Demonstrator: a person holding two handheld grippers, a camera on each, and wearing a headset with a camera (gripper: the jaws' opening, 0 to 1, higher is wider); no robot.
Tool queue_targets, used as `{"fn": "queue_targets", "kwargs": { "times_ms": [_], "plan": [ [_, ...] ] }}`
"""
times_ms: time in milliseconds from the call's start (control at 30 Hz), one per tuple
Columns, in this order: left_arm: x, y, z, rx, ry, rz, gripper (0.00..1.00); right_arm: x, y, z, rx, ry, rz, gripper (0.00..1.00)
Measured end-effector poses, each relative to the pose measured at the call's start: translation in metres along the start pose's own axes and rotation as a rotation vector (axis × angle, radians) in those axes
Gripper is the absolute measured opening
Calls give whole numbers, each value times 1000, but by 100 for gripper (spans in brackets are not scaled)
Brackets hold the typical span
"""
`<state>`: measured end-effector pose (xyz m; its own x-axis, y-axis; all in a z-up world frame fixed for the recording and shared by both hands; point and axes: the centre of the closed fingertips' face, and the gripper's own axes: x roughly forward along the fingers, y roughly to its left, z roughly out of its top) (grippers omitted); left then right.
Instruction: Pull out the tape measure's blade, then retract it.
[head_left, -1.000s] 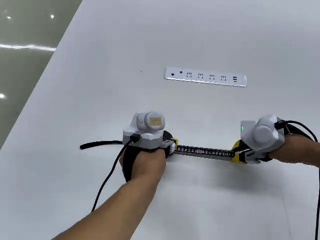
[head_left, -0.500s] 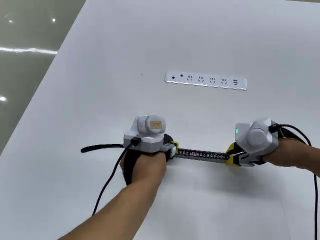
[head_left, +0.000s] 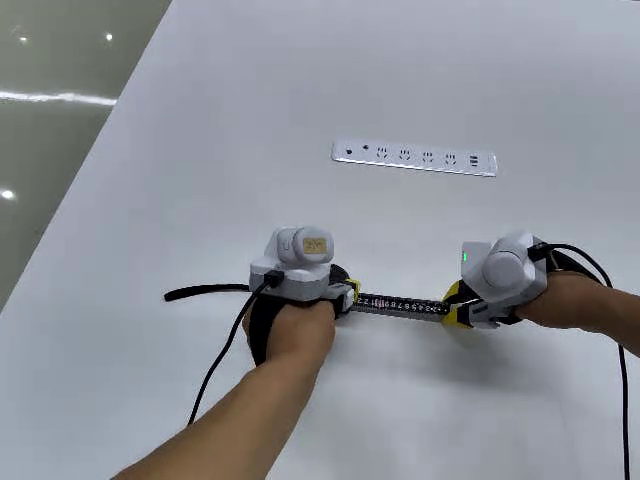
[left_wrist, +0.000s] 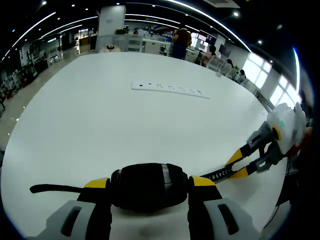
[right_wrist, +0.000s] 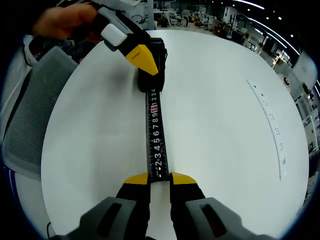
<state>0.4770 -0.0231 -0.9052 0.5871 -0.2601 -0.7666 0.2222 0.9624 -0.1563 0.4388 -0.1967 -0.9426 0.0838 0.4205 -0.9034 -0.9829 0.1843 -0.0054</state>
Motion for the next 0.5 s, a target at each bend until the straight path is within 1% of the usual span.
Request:
{"fn": "queue_targets", "kwargs": {
  "times_ms": [333,500],
  "plan": [
    [0,0,0,0,1,-2,59,2,1,8,2,-8,5,14],
    [0,0,0,1,-2,-1,59,3,2,12,7,-15,-2,14]
  ]
}}
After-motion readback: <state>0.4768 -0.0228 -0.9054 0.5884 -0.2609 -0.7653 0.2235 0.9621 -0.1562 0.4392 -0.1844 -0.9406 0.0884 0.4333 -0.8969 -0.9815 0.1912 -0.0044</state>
